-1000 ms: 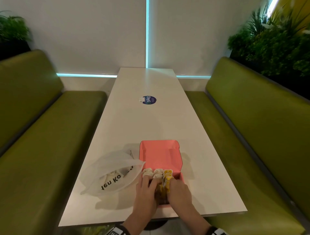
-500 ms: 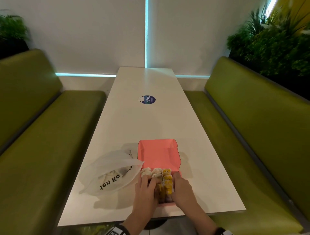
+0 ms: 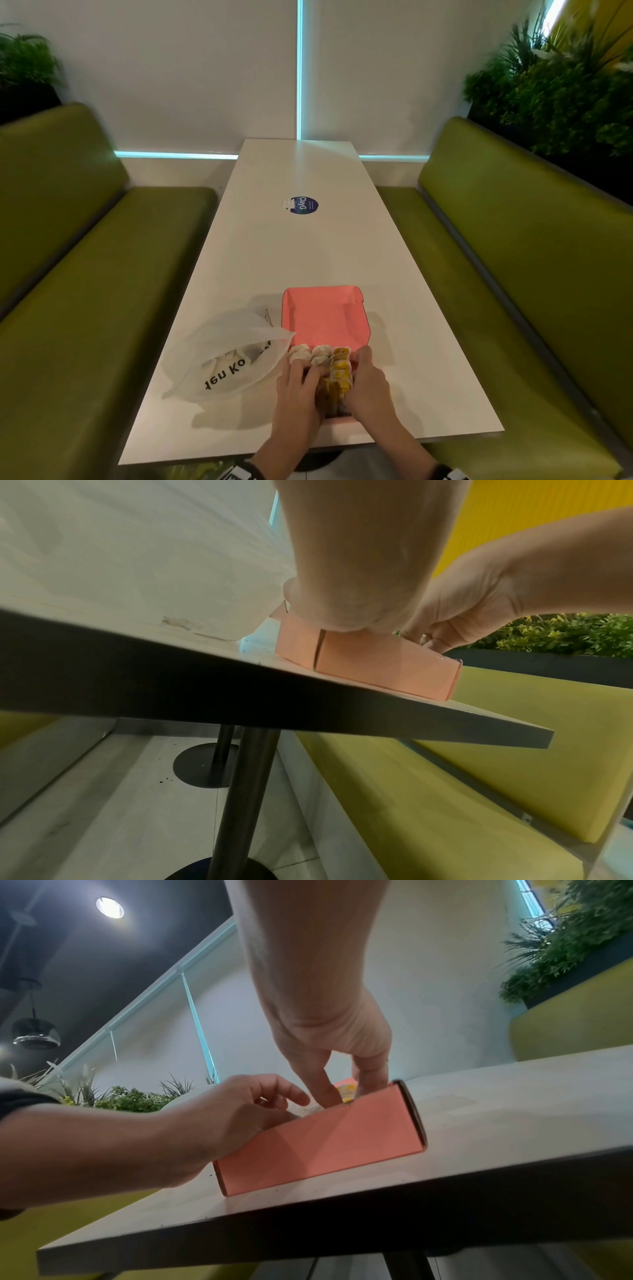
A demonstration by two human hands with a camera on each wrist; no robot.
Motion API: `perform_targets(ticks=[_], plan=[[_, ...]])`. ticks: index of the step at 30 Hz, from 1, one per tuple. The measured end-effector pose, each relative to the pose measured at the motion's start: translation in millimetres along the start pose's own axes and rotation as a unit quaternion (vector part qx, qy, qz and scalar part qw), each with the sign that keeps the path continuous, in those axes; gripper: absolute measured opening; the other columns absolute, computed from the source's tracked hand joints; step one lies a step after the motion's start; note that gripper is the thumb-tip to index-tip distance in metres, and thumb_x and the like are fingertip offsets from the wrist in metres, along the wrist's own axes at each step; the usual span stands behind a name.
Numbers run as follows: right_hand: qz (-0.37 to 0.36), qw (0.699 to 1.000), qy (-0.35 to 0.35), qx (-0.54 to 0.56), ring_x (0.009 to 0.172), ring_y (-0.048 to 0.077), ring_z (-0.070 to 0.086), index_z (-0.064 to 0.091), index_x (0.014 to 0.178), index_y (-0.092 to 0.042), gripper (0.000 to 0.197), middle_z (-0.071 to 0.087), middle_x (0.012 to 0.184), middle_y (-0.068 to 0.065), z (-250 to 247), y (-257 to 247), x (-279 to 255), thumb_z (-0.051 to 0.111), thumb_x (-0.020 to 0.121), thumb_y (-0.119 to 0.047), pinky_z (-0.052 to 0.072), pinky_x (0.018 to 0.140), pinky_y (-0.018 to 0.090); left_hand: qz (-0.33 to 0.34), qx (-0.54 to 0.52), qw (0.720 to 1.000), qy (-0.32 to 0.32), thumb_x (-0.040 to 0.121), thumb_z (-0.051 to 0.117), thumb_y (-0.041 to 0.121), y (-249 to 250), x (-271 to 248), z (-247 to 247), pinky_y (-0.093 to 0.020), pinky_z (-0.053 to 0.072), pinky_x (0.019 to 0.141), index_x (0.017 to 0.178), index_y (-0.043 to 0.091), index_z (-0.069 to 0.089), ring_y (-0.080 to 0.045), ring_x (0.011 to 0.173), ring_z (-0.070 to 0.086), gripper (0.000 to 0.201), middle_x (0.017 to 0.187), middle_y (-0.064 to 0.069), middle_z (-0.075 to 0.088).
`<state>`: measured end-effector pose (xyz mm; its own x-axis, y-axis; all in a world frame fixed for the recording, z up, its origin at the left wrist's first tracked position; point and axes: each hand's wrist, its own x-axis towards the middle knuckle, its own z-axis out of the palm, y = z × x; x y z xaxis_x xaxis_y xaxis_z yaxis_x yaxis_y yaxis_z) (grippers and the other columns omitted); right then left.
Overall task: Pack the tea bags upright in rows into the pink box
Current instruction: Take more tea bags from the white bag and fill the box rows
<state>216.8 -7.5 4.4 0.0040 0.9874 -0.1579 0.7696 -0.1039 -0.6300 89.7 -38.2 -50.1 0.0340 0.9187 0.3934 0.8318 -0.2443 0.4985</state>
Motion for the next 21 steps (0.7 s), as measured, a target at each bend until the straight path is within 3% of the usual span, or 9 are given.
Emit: perform_targets(ticks=[3,6,9,12,15,17,19,21], plan=[[-0.009,1.000,-0.001,0.021,0.071,0.005,0.053,0.030,0.100,-0.025,0.022,0.051,0.088,-0.008,-4,0,1,0.051,0.094,-0.029,0.042,0.058,0.011,-0.008,0.001,1.000,-0.001,0.038,0.083,0.003,2,0,-2,-0.037,0.053,0.083,0.104,0.025,0.056,-0.027,0.107,0.051,0.075,0.117,-0.002,0.046],[-0.009,1.000,0.004,0.015,0.078,0.008,0.054,0.035,0.103,-0.023,0.017,0.053,0.093,-0.005,-3,1,0,0.049,0.094,-0.026,0.047,0.069,0.017,0.002,0.002,1.000,0.008,0.036,0.077,-0.004,3,0,-2,-0.036,0.047,0.089,0.108,0.024,0.056,-0.024,0.111,0.044,0.080,0.119,-0.002,0.045],[-0.022,0.998,-0.007,-0.058,0.091,0.011,0.057,0.040,0.116,-0.019,0.023,0.056,0.106,-0.002,-4,1,1,0.048,0.096,-0.026,0.047,0.080,0.019,-0.002,0.001,1.000,0.001,0.035,0.078,-0.004,3,0,-3,-0.035,0.048,0.087,0.108,0.025,0.054,-0.025,0.111,0.044,0.082,0.118,-0.001,0.044],[-0.039,0.989,-0.031,-0.136,0.094,0.011,0.053,0.050,0.119,-0.015,0.024,0.056,0.114,0.002,-15,0,5,0.047,0.096,-0.021,0.038,0.077,0.015,-0.007,-0.008,1.000,-0.003,0.039,0.079,-0.002,2,0,-3,-0.038,0.052,0.081,0.106,0.026,0.054,-0.028,0.107,0.051,0.077,0.116,-0.001,0.044],[0.007,0.978,-0.112,-0.173,0.091,0.015,0.057,0.059,0.113,-0.008,0.024,0.058,0.096,0.002,-16,-4,12,0.047,0.093,-0.014,0.043,0.077,0.019,0.001,-0.007,1.000,0.007,0.044,0.077,-0.001,1,0,-2,-0.038,0.052,0.081,0.110,0.026,0.053,-0.025,0.109,0.044,0.075,0.117,-0.001,0.044],[0.012,0.962,-0.171,-0.213,0.093,0.019,0.056,0.059,0.109,-0.005,0.022,0.050,0.088,0.003,-16,-9,13,0.048,0.093,-0.014,0.043,0.078,0.023,0.003,-0.009,1.000,0.003,0.043,0.078,-0.001,2,0,-3,-0.038,0.052,0.082,0.113,0.025,0.052,-0.025,0.110,0.043,0.079,0.118,-0.003,0.044],[-0.027,0.941,-0.220,-0.254,0.095,0.019,0.054,0.052,0.091,-0.007,0.010,0.048,0.086,0.004,-18,-12,10,0.049,0.094,-0.017,0.039,0.077,0.024,0.000,-0.011,1.000,0.001,0.041,0.079,0.000,3,0,-3,-0.036,0.050,0.082,0.113,0.025,0.051,-0.025,0.110,0.043,0.081,0.118,-0.003,0.044],[-0.022,0.948,-0.233,-0.217,0.092,0.017,0.048,0.042,0.076,-0.014,0.020,0.042,0.077,0.002,-17,-15,8,0.050,0.094,-0.018,0.036,0.077,0.023,-0.007,-0.010,1.000,-0.001,0.040,0.078,0.001,3,1,-3,-0.036,0.051,0.083,0.112,0.026,0.050,-0.024,0.110,0.043,0.081,0.118,-0.003,0.043]])
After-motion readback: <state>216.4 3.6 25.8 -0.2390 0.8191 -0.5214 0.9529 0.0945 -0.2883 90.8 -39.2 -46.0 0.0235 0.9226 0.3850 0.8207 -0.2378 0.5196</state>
